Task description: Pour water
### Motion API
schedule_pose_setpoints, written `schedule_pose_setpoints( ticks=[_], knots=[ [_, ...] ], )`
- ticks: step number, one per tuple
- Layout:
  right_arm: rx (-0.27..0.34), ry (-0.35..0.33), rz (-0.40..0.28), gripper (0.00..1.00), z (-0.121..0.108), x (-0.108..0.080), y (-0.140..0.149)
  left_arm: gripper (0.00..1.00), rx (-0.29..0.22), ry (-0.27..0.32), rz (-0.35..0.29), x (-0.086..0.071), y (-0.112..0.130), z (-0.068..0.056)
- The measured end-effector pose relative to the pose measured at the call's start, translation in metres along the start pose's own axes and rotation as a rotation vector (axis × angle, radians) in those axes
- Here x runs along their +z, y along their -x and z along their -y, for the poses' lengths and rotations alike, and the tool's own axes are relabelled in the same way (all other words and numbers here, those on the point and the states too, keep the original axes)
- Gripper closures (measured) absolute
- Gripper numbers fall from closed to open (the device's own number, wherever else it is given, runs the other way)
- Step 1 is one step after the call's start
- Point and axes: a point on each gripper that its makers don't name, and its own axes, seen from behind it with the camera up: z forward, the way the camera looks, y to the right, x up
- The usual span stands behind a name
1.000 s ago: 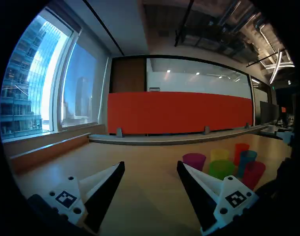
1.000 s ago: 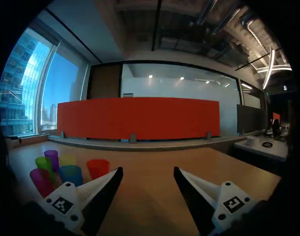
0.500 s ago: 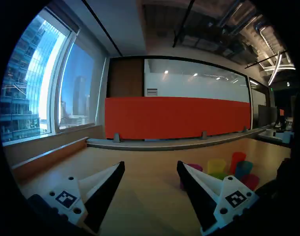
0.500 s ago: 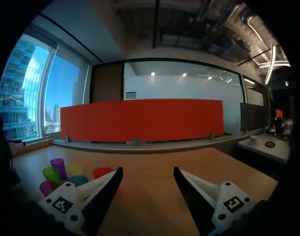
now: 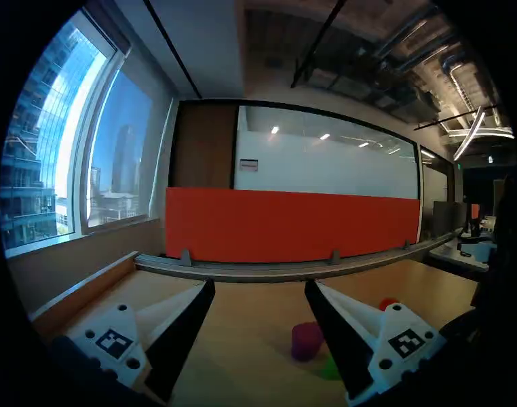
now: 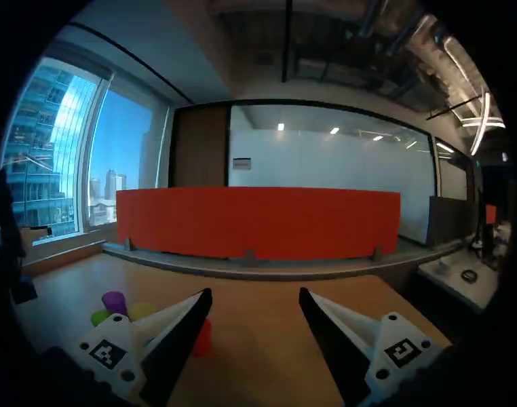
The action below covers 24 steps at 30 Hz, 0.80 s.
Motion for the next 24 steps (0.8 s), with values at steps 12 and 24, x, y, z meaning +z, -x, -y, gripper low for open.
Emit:
schedule_pose_setpoints(
  ticks=[12, 24],
  knots=[
    [0.002, -0.03, -0.02, 0.01, 0.006, 0.004, -0.053, 0.02, 0.021, 0.06, 0.028, 0.005, -0.04, -0.002],
    [-0.002, -0.137, -0.029, 0.01, 0.022, 0.0, -0.066, 0.02, 0.048, 0.169, 0.072, 0.01, -0.048, -0.019]
  ],
)
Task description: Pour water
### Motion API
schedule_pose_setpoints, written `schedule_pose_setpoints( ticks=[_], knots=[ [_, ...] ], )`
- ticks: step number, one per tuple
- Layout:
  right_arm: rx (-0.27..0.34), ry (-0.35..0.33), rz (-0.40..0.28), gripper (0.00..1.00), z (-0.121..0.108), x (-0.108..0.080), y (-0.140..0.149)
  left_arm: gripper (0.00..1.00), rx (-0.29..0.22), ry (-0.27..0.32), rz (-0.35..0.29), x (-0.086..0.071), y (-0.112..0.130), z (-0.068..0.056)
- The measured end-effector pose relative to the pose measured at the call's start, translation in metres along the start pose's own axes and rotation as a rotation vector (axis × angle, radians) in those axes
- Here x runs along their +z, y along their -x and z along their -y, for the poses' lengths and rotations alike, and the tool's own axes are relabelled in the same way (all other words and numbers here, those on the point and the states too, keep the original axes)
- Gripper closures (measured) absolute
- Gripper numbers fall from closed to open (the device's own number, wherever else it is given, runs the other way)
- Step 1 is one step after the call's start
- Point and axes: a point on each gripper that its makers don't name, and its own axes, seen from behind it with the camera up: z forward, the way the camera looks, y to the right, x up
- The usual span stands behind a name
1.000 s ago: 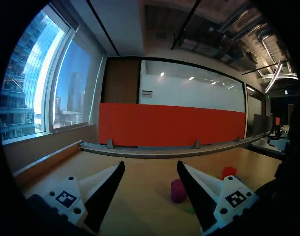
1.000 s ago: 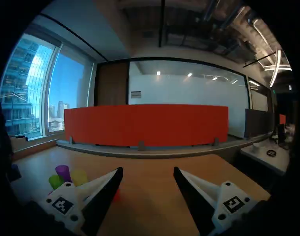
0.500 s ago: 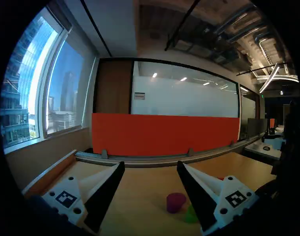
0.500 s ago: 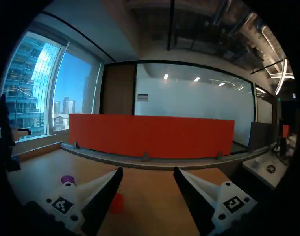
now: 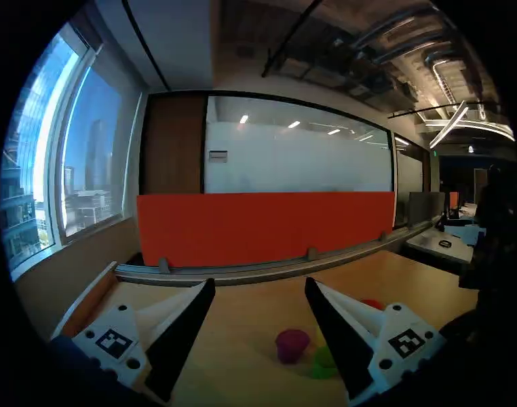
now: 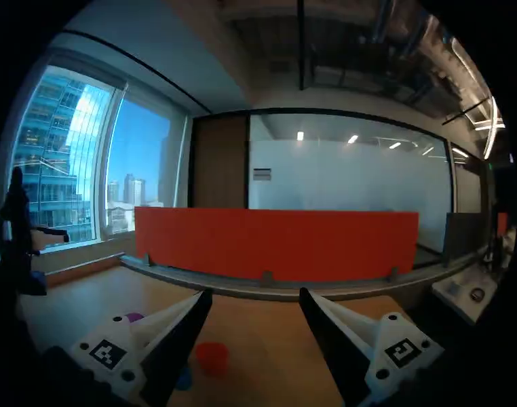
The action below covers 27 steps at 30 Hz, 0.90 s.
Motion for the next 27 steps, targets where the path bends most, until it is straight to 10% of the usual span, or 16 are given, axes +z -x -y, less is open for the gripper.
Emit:
schedule_pose_setpoints(
  ticks=[20, 27],
  knots=[
    [0.028, -0.386, -0.011, 0.01, 0.071, -0.01, -0.015, 0.02, 0.028, 0.231, -0.025, 0.003, -0.011, -0.045],
    [0.017, -0.429, 0.012, 0.01, 0.078, -0.008, -0.015, 0.02, 0.022, 0.272, -0.012, 0.003, -0.009, -0.053]
  ],
)
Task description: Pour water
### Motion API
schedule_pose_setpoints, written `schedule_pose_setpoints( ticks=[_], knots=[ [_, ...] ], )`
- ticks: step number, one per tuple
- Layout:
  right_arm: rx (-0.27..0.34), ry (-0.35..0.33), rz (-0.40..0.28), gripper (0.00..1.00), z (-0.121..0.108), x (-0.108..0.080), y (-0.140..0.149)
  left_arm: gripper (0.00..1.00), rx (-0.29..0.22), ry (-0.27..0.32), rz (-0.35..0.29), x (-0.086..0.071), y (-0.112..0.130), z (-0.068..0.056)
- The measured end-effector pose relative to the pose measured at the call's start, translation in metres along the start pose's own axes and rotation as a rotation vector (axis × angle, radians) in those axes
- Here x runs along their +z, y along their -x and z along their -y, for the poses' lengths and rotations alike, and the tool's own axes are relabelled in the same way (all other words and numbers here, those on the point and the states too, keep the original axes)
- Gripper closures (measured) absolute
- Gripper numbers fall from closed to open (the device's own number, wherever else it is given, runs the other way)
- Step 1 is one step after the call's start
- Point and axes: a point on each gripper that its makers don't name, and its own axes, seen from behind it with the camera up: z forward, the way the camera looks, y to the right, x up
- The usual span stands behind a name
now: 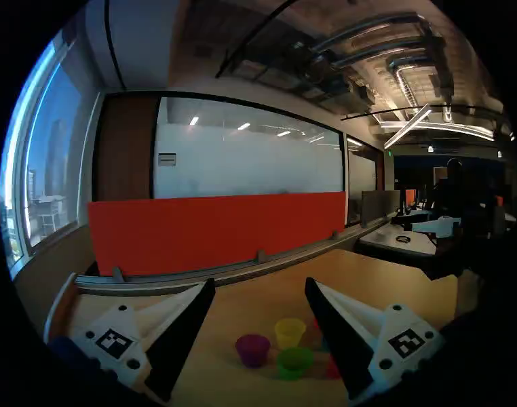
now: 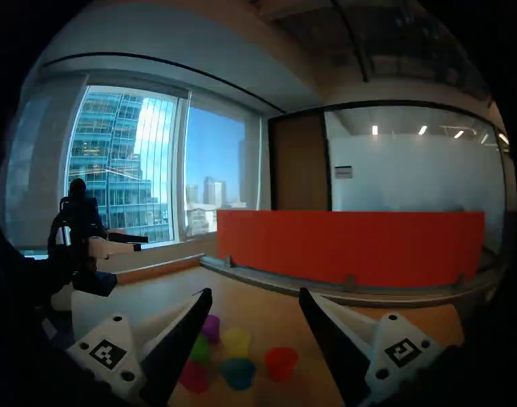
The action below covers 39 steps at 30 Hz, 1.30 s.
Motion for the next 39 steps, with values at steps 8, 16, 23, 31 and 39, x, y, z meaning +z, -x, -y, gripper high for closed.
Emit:
schedule_pose_setpoints(
  ticks=[8, 16, 23, 31, 39],
  knots=[
    [-0.03, -0.053, 0.059, 0.01, 0.011, 0.005, 0.01, 0.02, 0.028, 0.046, 0.046, 0.005, 0.015, -0.007],
    [-0.075, -0.097, 0.126, 0.01, 0.017, 0.007, 0.027, 0.01, 0.054, 0.099, 0.094, 0.008, 0.035, -0.016],
    [-0.097, -0.118, 0.173, 0.01, 0.018, 0.009, 0.042, 0.02, 0.06, 0.128, 0.12, 0.013, 0.05, -0.018],
    [-0.101, -0.14, 0.226, 0.01, 0.015, 0.012, 0.061, 0.02, 0.07, 0.166, 0.173, 0.018, 0.074, -0.023],
    [-0.105, -0.159, 0.262, 0.01, 0.013, 0.016, 0.078, 0.01, 0.09, 0.206, 0.212, 0.022, 0.095, -0.031]
  ],
)
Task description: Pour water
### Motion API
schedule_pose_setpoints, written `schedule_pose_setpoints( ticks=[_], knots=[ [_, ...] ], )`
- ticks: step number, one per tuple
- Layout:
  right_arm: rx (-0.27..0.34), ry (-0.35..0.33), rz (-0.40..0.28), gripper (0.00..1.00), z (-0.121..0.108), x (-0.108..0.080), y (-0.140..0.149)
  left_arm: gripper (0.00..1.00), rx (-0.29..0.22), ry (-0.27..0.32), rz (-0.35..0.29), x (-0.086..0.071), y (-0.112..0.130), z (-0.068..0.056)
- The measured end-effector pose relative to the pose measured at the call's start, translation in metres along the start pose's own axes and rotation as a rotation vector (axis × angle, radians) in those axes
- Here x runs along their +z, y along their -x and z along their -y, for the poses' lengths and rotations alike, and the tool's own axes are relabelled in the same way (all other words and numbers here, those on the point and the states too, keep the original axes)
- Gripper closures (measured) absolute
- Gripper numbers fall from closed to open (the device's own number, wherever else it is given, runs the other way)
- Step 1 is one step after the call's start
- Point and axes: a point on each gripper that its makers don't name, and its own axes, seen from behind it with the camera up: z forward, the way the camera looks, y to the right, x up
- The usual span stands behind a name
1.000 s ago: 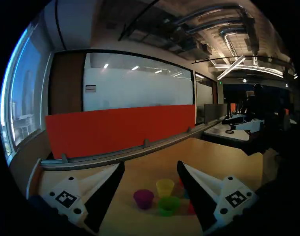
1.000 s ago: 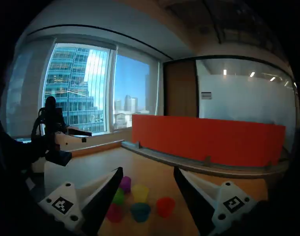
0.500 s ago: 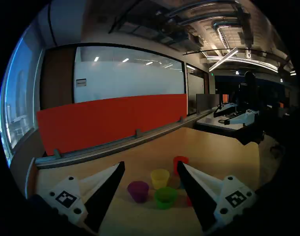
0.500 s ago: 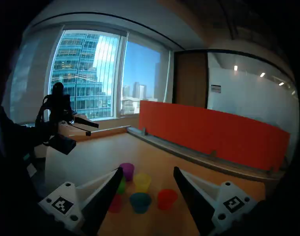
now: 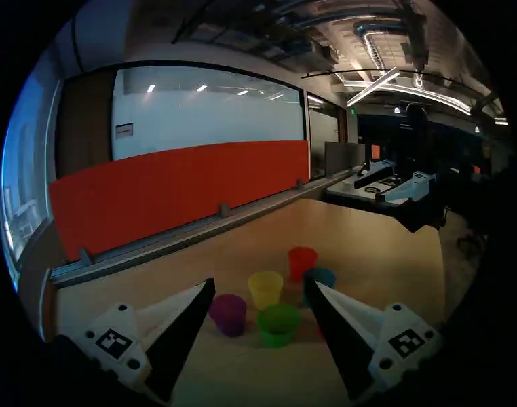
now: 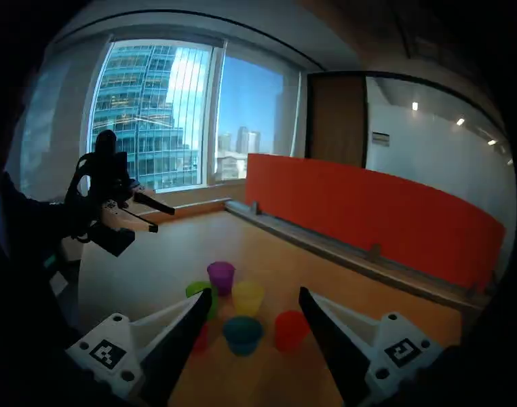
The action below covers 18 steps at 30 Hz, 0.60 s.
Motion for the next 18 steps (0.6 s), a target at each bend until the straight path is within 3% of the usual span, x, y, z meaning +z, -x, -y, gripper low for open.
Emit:
schedule_pose_setpoints(
  ticks=[18],
  knots=[
    [-0.006, -0.034, 0.086, 0.01, 0.0, 0.021, 0.041, 0.02, 0.011, 0.062, 0.111, 0.027, 0.054, -0.015]
  ],
)
